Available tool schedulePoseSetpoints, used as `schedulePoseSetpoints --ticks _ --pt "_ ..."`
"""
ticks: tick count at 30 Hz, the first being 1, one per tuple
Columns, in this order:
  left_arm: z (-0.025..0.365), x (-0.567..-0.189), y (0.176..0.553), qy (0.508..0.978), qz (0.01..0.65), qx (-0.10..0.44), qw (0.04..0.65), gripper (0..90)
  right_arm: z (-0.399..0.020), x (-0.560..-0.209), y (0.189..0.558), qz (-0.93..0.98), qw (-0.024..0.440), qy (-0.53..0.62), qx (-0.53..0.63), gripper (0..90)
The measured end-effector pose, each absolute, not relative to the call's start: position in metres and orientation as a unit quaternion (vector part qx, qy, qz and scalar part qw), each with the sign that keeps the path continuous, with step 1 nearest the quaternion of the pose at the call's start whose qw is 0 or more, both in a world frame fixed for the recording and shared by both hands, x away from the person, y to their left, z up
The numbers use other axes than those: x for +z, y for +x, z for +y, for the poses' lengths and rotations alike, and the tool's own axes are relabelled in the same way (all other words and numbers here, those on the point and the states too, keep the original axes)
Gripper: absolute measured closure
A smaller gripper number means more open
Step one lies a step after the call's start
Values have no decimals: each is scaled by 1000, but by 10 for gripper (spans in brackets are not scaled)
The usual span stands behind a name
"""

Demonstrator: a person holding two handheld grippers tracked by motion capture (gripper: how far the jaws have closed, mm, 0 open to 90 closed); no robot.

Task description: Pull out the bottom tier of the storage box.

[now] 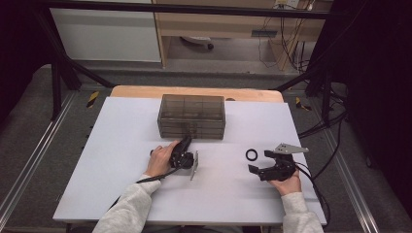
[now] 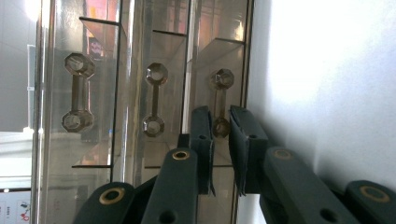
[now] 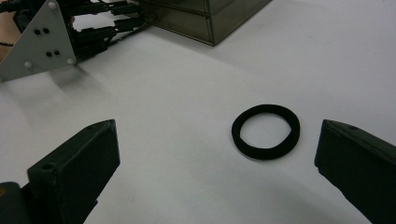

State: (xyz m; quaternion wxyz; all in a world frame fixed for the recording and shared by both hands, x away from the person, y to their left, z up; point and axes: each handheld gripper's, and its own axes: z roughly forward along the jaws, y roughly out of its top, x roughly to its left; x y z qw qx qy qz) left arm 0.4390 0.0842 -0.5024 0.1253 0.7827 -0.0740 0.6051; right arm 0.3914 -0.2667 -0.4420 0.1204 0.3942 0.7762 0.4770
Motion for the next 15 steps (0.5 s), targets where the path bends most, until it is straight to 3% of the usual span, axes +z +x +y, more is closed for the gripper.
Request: schedulePoseSetpoints --ticks 15 --pt "84 -503 437 781 -76 609 119 798 -267 -442 391 776 120 395 477 4"
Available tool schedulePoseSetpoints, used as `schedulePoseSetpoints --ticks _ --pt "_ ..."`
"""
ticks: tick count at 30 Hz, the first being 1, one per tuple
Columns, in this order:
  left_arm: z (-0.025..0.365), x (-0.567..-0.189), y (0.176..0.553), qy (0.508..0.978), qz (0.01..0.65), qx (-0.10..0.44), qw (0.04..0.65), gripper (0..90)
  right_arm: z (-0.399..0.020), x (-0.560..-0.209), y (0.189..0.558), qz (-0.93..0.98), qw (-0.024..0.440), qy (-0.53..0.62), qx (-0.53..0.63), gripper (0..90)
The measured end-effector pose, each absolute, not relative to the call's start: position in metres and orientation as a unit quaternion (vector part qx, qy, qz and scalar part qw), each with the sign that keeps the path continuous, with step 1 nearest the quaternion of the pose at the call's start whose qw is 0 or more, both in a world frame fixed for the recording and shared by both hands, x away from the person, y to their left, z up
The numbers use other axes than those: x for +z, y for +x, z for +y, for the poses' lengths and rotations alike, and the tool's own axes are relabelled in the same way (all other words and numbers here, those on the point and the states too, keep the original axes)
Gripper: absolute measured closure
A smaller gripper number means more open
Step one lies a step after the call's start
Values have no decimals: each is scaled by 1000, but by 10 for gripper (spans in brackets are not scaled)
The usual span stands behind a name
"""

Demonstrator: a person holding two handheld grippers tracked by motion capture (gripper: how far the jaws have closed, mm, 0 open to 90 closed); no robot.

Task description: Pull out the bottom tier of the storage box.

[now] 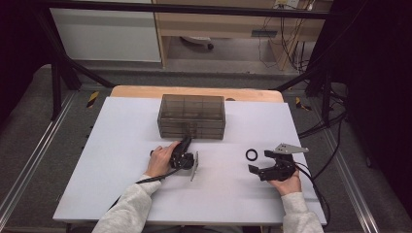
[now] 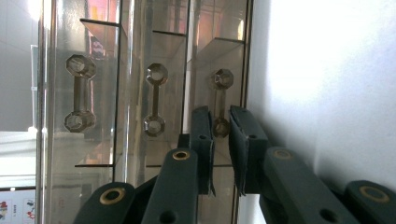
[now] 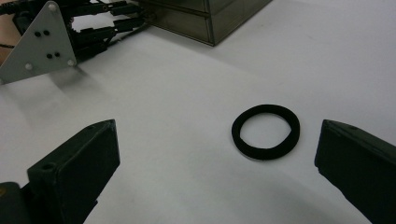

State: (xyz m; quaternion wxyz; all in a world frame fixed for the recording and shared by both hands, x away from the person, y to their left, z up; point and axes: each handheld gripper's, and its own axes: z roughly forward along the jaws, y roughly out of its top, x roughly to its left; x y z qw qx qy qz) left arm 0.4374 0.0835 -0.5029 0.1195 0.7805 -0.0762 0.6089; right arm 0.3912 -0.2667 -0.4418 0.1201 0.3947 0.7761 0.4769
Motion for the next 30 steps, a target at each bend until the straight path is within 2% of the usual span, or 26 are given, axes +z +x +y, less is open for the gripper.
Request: schedulePoseSetpoints --ticks 30 --pt "85 -503 427 780 -77 610 118 798 -267 -442 392 777 120 394 476 4"
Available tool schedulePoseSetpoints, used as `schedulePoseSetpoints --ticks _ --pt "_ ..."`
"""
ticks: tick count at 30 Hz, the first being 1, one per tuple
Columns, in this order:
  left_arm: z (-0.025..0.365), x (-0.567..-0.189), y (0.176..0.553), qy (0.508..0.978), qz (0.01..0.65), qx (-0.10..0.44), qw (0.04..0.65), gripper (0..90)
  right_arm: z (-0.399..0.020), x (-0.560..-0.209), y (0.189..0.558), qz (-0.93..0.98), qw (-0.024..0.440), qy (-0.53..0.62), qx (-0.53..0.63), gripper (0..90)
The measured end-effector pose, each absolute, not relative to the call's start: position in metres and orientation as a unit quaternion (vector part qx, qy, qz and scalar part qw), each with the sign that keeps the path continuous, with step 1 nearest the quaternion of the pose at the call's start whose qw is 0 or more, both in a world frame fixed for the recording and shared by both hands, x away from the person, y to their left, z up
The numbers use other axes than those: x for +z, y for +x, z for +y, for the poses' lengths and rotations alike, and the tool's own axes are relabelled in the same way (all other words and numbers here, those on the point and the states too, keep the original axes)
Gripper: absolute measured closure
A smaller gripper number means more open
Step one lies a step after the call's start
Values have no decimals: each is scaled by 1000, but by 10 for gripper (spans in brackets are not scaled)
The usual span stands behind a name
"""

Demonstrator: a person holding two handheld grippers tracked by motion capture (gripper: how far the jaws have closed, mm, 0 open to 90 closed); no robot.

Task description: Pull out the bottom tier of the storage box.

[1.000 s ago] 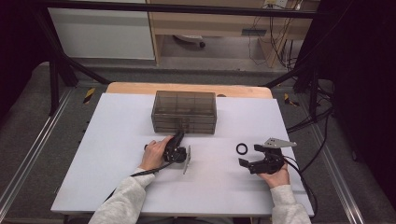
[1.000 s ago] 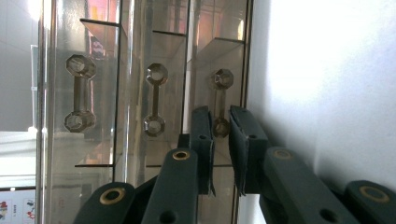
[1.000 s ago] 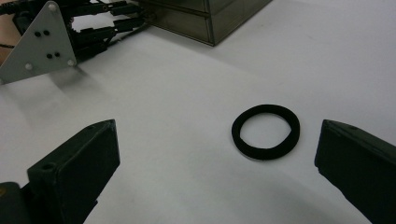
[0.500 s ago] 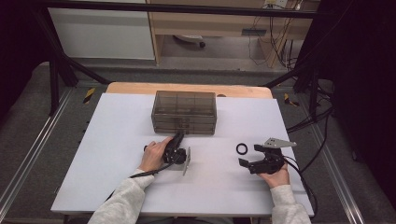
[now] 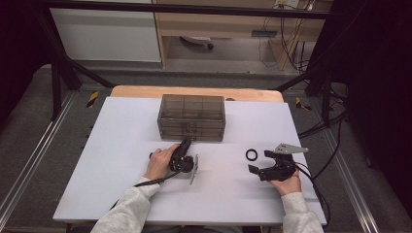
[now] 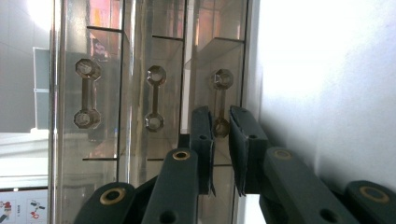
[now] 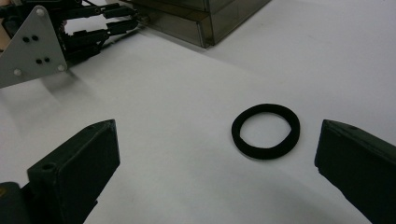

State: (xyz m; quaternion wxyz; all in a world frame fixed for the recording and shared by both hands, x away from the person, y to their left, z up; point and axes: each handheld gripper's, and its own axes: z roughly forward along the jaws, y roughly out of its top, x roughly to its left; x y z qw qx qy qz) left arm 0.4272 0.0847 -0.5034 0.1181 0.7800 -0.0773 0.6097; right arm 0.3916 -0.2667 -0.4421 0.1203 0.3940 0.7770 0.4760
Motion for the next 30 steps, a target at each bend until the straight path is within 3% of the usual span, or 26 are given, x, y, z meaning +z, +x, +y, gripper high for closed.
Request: schedulePoseSetpoints --ticks 11,13,14,23,30 --pt "86 -500 426 788 -81 599 122 780 -267 -442 392 777 121 394 476 4" --pt "86 -497 426 786 -81 599 128 728 -267 -442 392 777 121 394 476 4" --pt "87 -495 425 788 -77 596 132 656 -267 -442 392 777 121 394 476 4" --pt "88 -485 433 805 -75 571 143 521 -267 -442 392 777 121 394 475 4" --pt "87 -484 439 820 -66 551 140 562 -267 -442 392 777 121 394 476 4"
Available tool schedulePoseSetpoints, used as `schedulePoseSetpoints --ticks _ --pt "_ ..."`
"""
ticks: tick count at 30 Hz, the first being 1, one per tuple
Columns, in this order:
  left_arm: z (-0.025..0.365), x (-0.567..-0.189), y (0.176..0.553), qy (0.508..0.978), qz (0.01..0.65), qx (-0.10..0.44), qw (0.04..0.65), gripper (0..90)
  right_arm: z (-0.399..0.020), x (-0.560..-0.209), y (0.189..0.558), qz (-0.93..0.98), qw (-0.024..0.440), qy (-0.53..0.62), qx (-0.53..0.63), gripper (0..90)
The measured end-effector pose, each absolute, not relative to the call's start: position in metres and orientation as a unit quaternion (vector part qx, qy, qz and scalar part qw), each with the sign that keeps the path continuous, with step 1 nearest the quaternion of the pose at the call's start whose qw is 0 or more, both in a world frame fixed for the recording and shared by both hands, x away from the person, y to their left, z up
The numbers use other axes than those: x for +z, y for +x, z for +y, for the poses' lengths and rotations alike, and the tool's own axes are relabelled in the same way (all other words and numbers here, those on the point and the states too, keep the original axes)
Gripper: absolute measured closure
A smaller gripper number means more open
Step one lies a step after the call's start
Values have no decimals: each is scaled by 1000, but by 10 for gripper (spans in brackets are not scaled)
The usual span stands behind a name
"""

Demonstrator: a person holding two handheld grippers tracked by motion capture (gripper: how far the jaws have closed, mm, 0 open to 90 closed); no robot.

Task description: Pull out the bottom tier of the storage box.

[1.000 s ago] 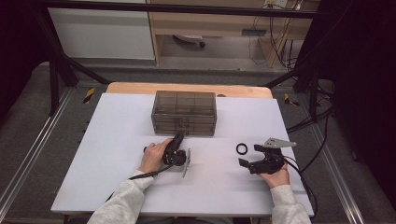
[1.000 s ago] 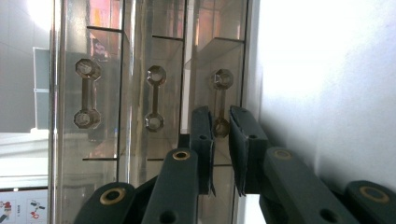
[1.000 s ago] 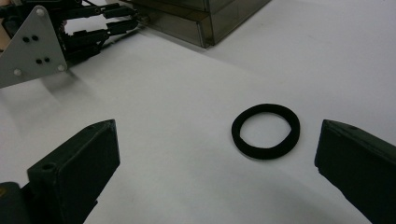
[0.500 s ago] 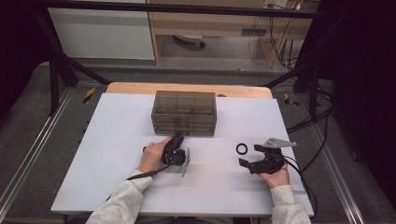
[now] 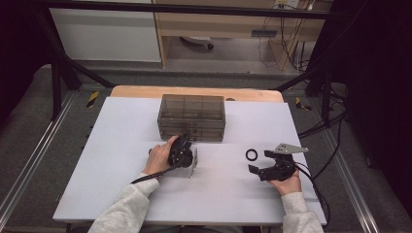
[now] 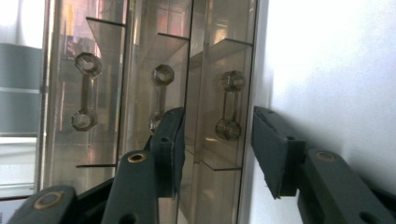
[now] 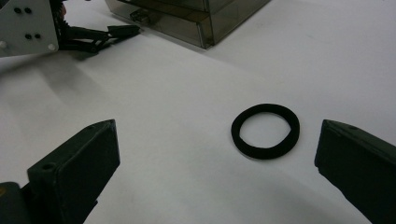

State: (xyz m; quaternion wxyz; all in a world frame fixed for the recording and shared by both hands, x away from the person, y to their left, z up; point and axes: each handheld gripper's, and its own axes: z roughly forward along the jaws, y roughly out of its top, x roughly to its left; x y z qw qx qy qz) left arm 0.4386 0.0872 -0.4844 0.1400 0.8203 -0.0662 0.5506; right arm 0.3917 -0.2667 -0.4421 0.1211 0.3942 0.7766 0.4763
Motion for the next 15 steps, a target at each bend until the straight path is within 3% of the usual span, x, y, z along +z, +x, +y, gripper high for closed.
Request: schedulePoseSetpoints --ticks 15 --pt "89 -484 441 820 -67 553 127 651 -267 -442 392 777 120 394 475 4"
